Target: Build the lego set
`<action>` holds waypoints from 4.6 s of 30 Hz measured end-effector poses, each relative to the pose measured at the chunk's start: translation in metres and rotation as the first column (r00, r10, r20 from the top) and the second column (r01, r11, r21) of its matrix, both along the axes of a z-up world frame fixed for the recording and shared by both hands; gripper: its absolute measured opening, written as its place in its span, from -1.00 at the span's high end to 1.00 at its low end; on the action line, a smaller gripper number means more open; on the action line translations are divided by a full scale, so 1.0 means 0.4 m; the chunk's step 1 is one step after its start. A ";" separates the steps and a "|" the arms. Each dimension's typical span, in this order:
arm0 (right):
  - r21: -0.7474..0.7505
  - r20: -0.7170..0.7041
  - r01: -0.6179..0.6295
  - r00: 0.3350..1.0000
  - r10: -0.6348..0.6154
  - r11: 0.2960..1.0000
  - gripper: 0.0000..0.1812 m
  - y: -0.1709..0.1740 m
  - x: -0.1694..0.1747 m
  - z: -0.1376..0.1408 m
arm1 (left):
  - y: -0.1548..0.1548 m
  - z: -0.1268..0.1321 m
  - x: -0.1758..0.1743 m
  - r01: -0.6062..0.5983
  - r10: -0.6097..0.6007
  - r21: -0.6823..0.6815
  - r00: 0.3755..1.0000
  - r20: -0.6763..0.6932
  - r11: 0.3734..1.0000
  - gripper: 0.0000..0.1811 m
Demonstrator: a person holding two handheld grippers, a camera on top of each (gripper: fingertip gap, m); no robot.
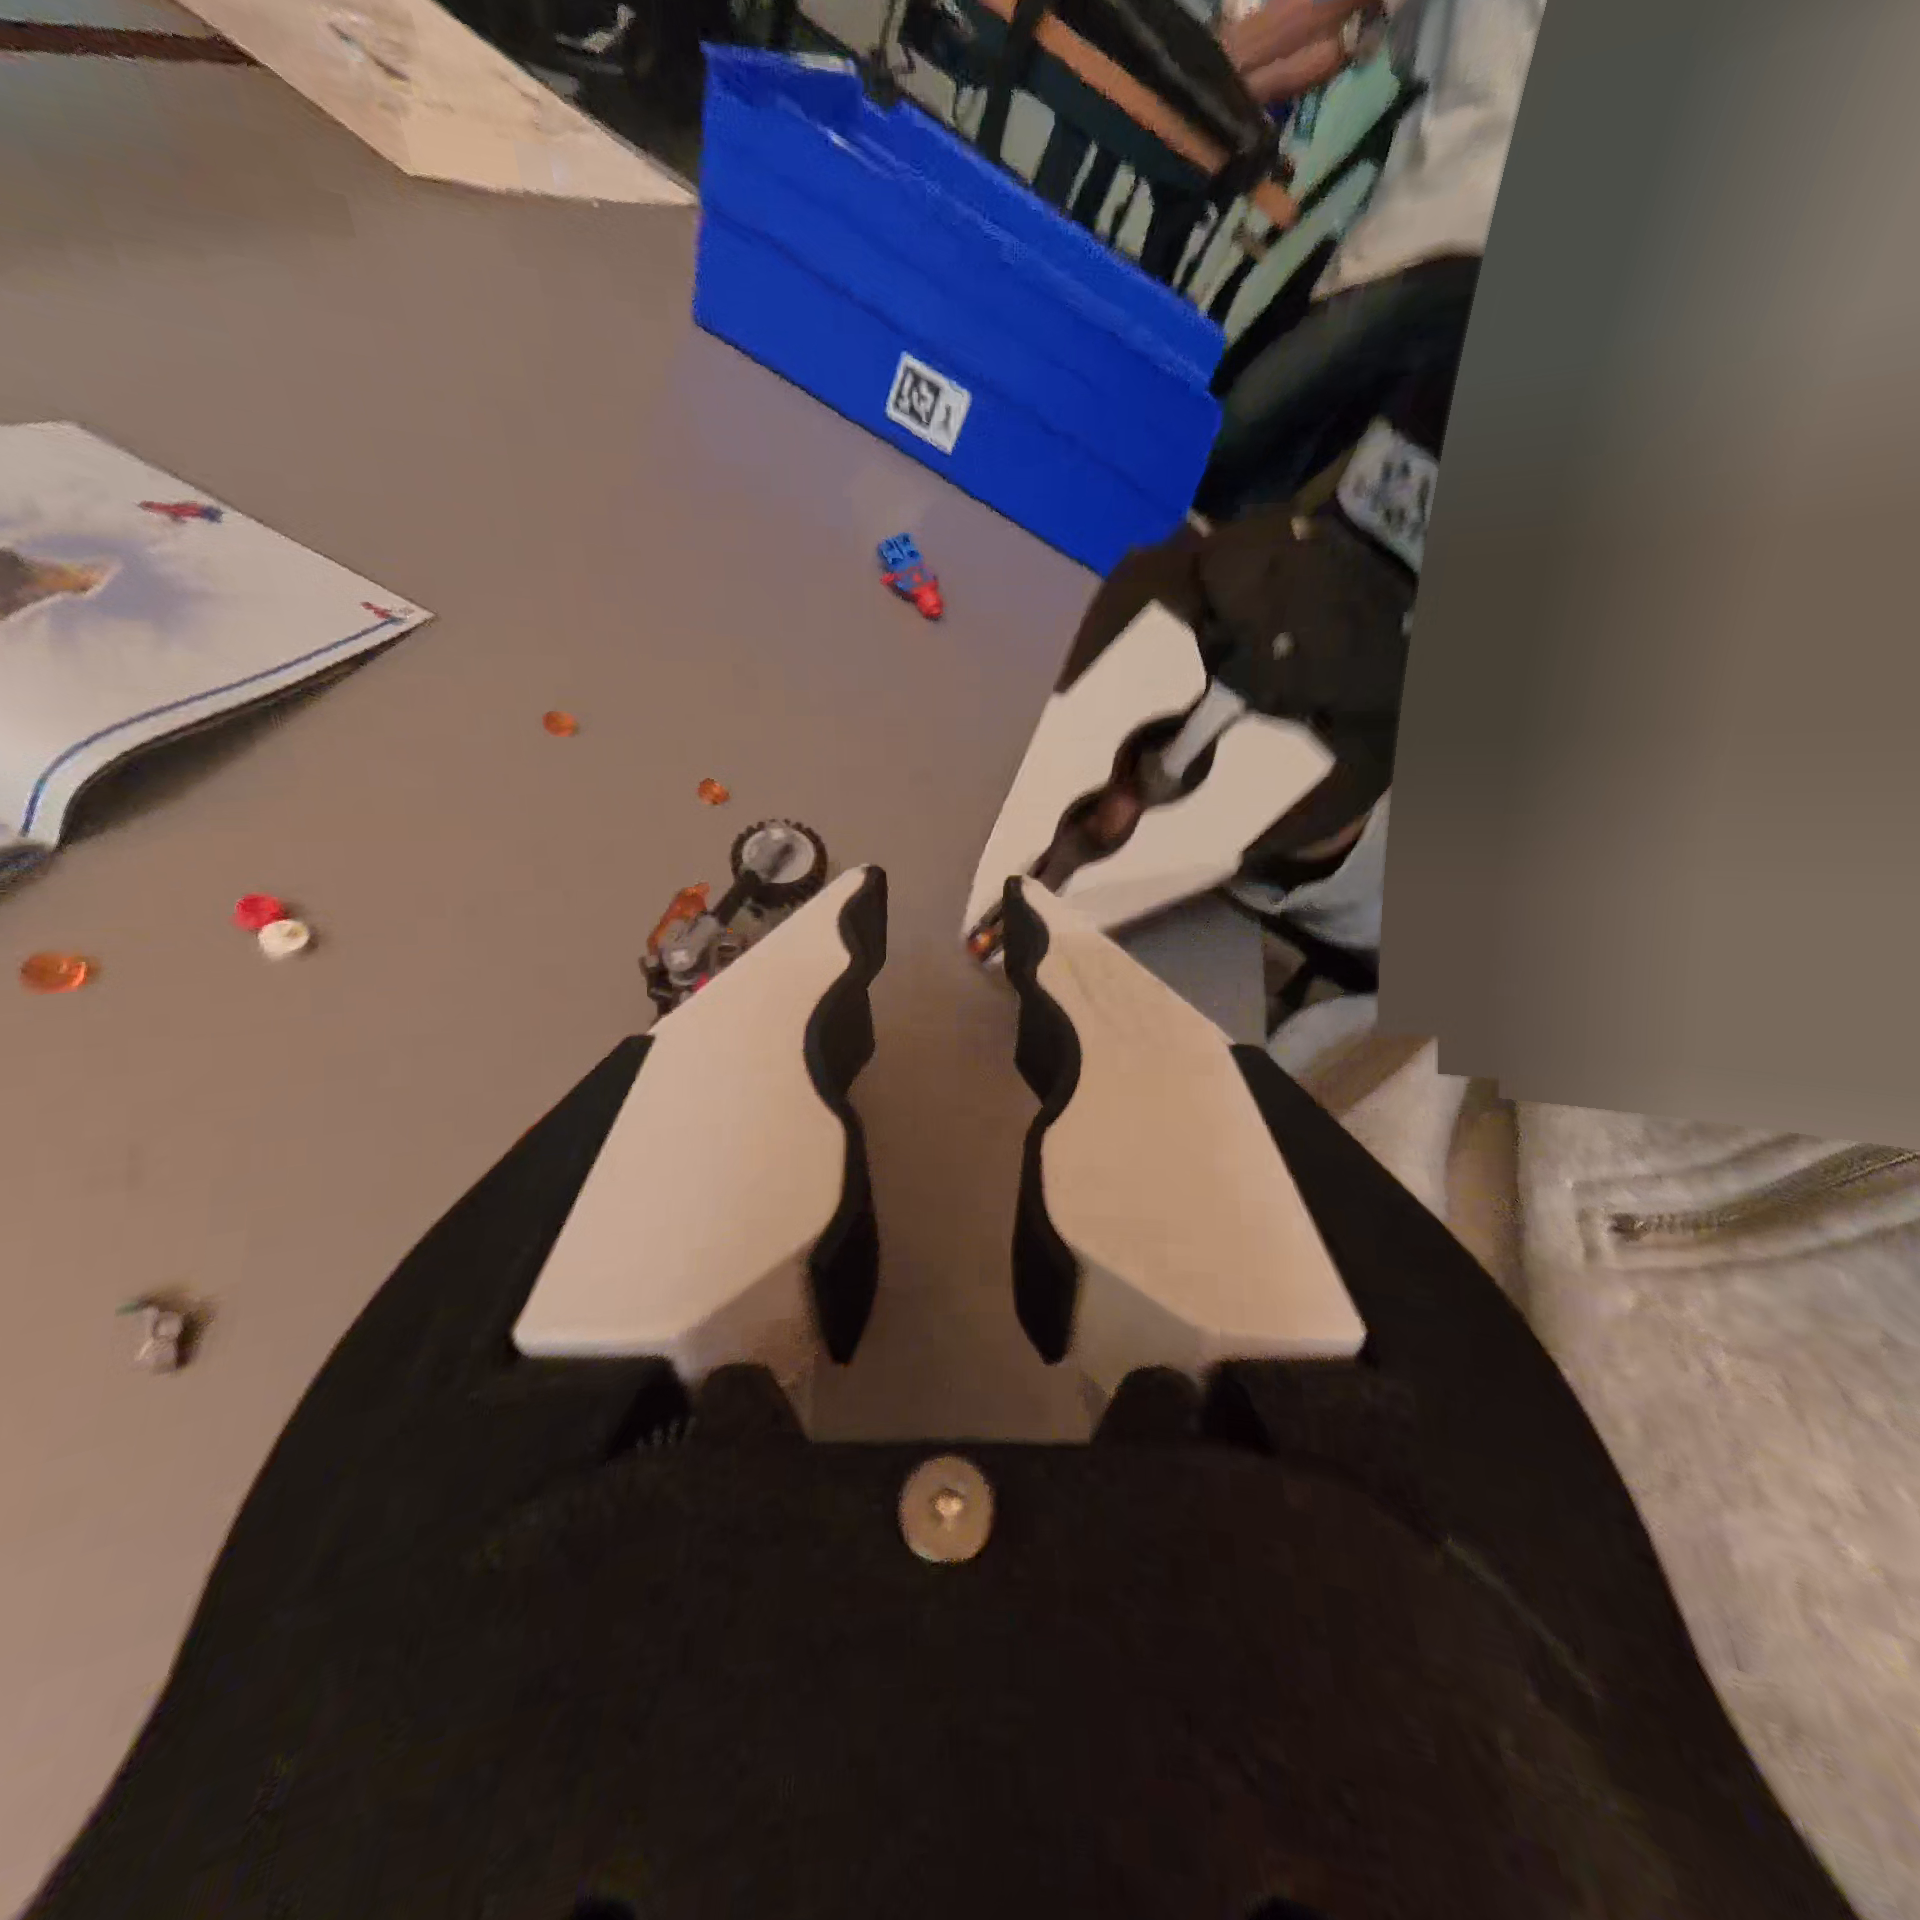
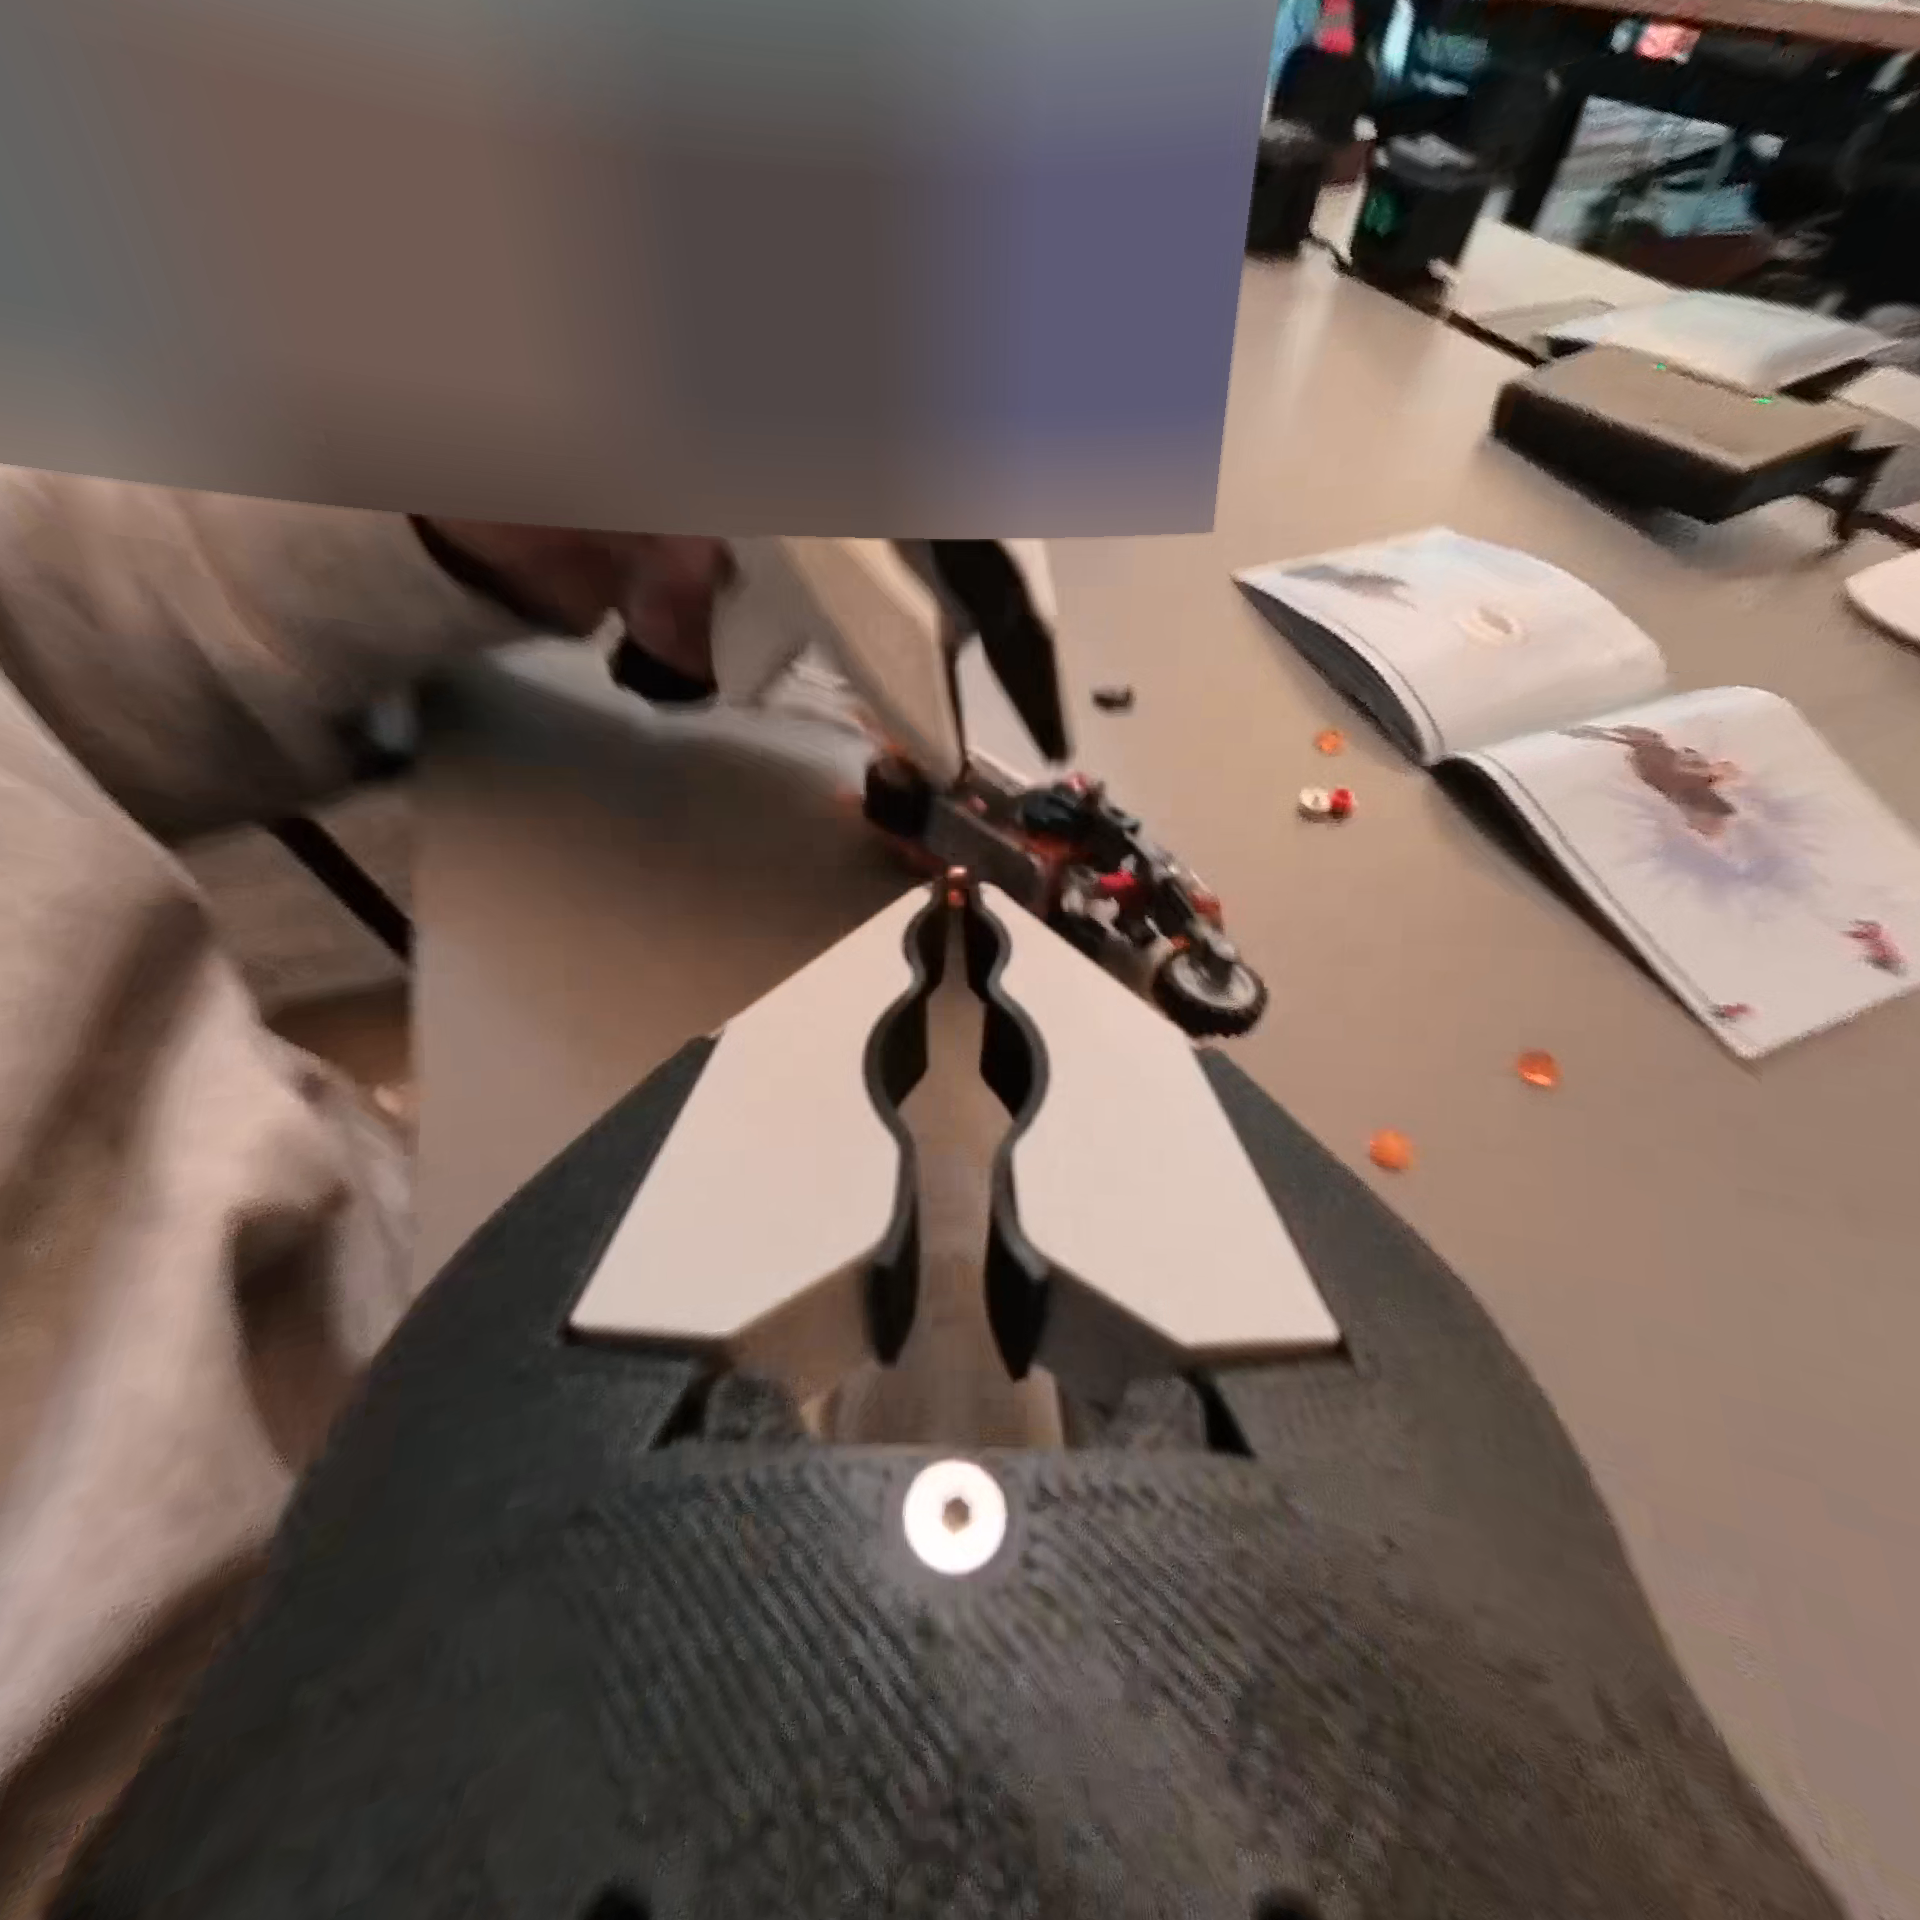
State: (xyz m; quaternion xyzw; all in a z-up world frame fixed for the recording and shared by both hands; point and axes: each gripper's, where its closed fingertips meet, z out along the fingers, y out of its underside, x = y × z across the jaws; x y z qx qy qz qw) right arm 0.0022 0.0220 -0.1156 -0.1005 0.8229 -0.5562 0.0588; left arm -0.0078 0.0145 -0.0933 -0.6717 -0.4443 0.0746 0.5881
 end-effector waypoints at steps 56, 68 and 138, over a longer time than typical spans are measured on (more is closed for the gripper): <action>-0.146 0.292 -0.149 0.938 0.187 0.978 0.99 0.016 0.020 0.077 | 0.059 0.025 0.039 0.152 -0.146 0.089 0.987 -0.073 0.984 0.99; 0.034 0.071 -0.173 0.983 0.171 0.984 1.00 -0.024 -0.056 0.034 | -0.023 -0.036 0.007 -0.028 0.022 -0.191 0.999 -0.032 0.981 0.87; 0.235 0.078 -0.380 0.925 0.373 0.894 1.00 -0.083 -0.066 -0.050 | -0.065 -0.097 -0.026 -0.034 0.061 -0.154 0.982 0.177 0.988 0.92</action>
